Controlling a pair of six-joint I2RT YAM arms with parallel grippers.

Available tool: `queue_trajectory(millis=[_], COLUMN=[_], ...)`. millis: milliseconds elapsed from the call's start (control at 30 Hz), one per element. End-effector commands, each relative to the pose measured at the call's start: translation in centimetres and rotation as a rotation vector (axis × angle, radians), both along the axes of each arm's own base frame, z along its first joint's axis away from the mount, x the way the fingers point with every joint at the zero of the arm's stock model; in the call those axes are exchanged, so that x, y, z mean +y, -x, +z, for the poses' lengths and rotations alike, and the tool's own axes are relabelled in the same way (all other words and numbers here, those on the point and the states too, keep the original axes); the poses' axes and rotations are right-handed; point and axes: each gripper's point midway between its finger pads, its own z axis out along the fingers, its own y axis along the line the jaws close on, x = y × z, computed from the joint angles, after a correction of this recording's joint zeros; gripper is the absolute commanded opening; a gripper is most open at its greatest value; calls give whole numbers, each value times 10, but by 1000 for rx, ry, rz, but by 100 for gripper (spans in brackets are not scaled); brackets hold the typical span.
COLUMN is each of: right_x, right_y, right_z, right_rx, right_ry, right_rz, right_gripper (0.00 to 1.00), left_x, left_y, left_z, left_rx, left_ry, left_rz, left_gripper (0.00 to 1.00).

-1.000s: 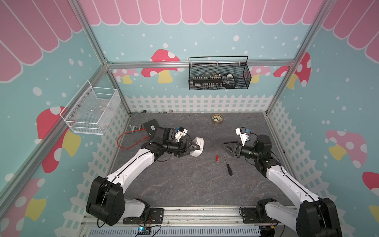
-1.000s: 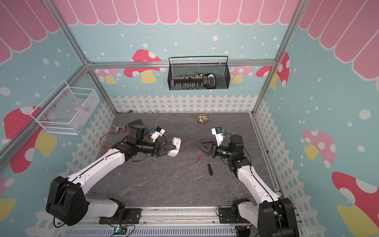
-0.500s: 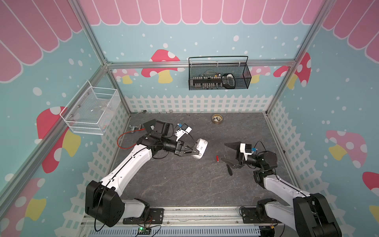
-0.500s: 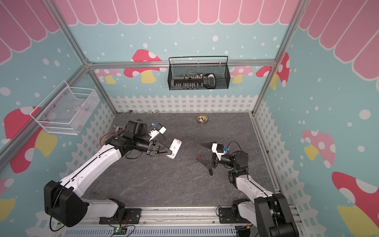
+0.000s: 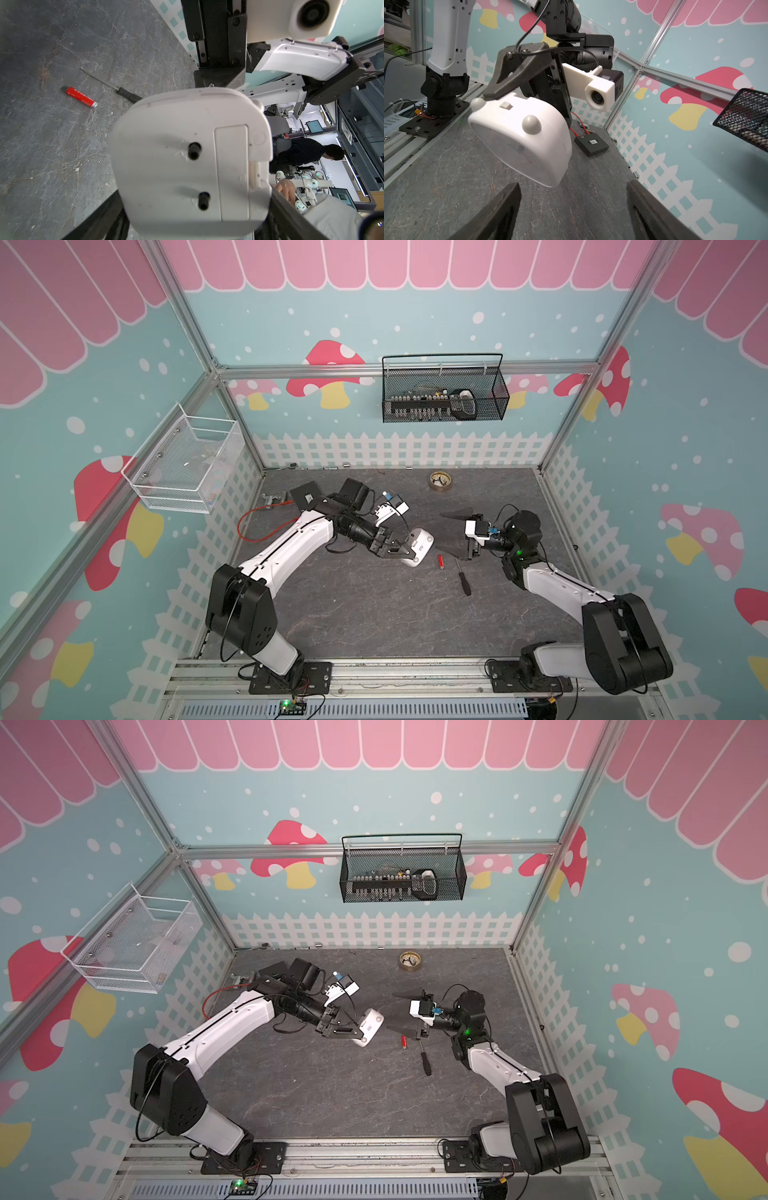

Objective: Remove the battery from the alarm
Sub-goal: Adjust the alarm at the center of the board.

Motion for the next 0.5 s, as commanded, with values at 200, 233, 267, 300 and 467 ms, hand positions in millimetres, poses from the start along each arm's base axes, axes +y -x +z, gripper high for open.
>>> queue_trajectory(millis=[200, 233, 267, 300, 467], right_x=[29, 31, 33, 35, 34], right_y=[15, 19, 23, 27, 38], right_z=[-10, -8, -7, -6, 2], right_rx=[-39, -45, -49, -60, -111], right_ry=[30, 23, 15, 9, -17], right_rz=[210, 227, 245, 262, 312], right_gripper=[84, 85, 84, 84, 84], left_x=[0, 0, 0, 0, 0], left_y=[7, 6, 6, 5, 6], left_z=[12, 11, 11, 11, 8], left_rx=[-40, -37, -37, -34, -18], left_ry=[26, 25, 26, 29, 34], left_rz=[-21, -19, -20, -20, -23], left_gripper=[57, 58, 57, 57, 55])
